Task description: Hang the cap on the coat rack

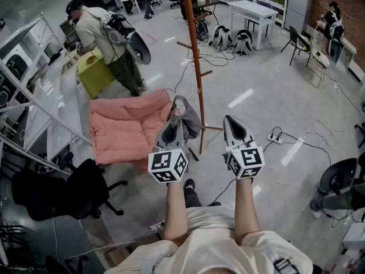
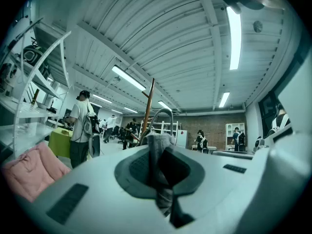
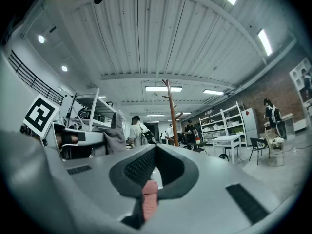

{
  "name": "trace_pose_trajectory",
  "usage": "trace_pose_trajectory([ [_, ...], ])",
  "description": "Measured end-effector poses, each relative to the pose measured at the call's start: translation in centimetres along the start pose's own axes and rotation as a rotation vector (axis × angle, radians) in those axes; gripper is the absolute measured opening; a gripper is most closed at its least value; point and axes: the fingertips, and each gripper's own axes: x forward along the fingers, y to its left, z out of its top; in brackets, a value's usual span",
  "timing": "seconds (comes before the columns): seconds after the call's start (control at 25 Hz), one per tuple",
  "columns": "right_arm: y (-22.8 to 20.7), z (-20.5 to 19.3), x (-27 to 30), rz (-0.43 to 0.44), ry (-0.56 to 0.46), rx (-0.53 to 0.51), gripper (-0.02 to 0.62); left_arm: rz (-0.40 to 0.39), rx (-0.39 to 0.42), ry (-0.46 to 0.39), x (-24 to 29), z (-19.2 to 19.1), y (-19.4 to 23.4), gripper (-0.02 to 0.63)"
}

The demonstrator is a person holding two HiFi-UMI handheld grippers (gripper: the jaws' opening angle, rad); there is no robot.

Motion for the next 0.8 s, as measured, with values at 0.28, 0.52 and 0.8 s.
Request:
trace_pose_trajectory([
  [0.28,-1.0,-0.3,-0.1,-0.03,0.018,-0.031,0.003,-0.021,0.004,-0.004,0.1,-0.2,-0.9,0.015],
  [0.52,-1.2,-0.5,2.2,-0.001,0.017,-0.016,0.003,-0.013,0.039,-0.017,1.5,0.4,0.0,0.015],
  [0.8,-1.3,-2.3,5.5,0.046,0.055,-0.001,0.005,-0.004,0.069,-0.007,4.7,0.4,1.2,0.015],
])
